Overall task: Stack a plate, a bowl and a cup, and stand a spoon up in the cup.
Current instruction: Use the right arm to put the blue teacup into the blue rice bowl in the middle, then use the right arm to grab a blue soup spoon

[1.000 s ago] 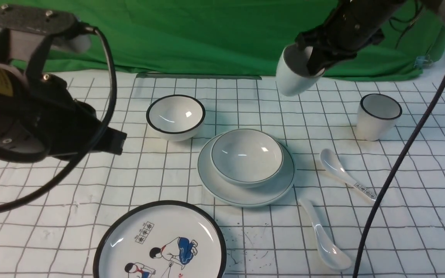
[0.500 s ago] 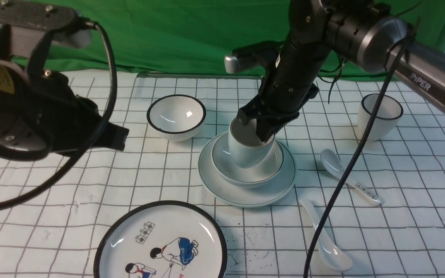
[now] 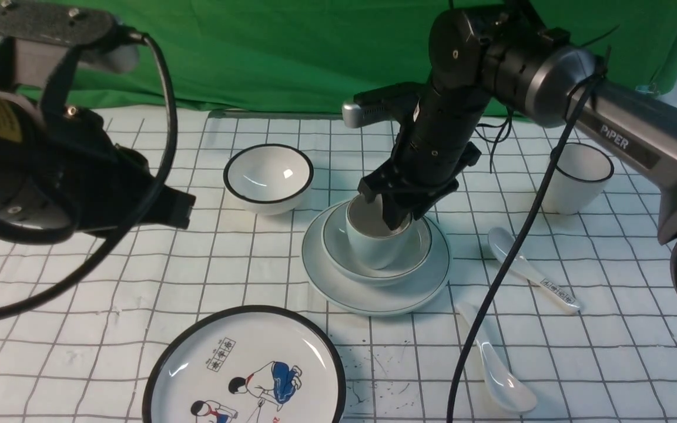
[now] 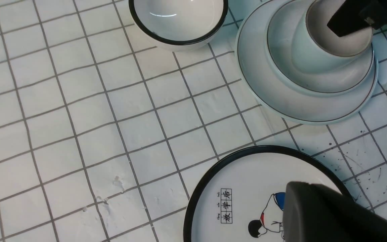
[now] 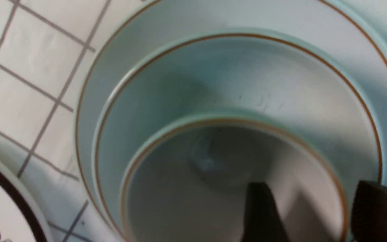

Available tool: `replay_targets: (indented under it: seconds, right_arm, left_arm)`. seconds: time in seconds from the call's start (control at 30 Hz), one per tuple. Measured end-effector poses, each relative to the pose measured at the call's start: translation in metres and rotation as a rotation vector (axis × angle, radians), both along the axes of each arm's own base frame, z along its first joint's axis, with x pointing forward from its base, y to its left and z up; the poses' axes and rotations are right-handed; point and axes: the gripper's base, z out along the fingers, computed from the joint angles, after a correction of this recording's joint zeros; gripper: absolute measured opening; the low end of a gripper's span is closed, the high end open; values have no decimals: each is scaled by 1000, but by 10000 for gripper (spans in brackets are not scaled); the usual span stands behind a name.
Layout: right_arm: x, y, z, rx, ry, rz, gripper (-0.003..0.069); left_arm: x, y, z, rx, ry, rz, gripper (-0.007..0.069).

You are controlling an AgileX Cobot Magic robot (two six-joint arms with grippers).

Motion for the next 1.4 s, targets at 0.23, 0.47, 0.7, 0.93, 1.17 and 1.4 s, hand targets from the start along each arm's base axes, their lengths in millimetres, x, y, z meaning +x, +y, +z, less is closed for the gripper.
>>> replay_targets:
  seconds: [0.23, 0.47, 0.7, 0.93, 1.17, 1.4]
  right_arm:
    - [-18, -15, 76, 18, -171, 20, 321]
    - [-97, -62, 153, 14, -284, 14, 78]
    - [-120, -75, 24, -84, -72, -29, 440]
    - [-109, -69, -50, -96, -31, -79, 525]
    - [-103, -66, -72, -97, -14, -87, 301]
    - [-107, -67, -37, -60, -65, -72, 169]
  left_arm:
    - [1, -1, 1, -8, -17, 0, 1]
    - [1, -2, 2, -26, -19, 0, 1]
    - [1, -2, 2, -34, -17, 0, 1]
    - [1, -2, 2, -35, -11, 0, 1]
    - [-1, -2, 0, -23, 14, 0, 1]
    - [-1, -2, 0, -23, 14, 0, 1]
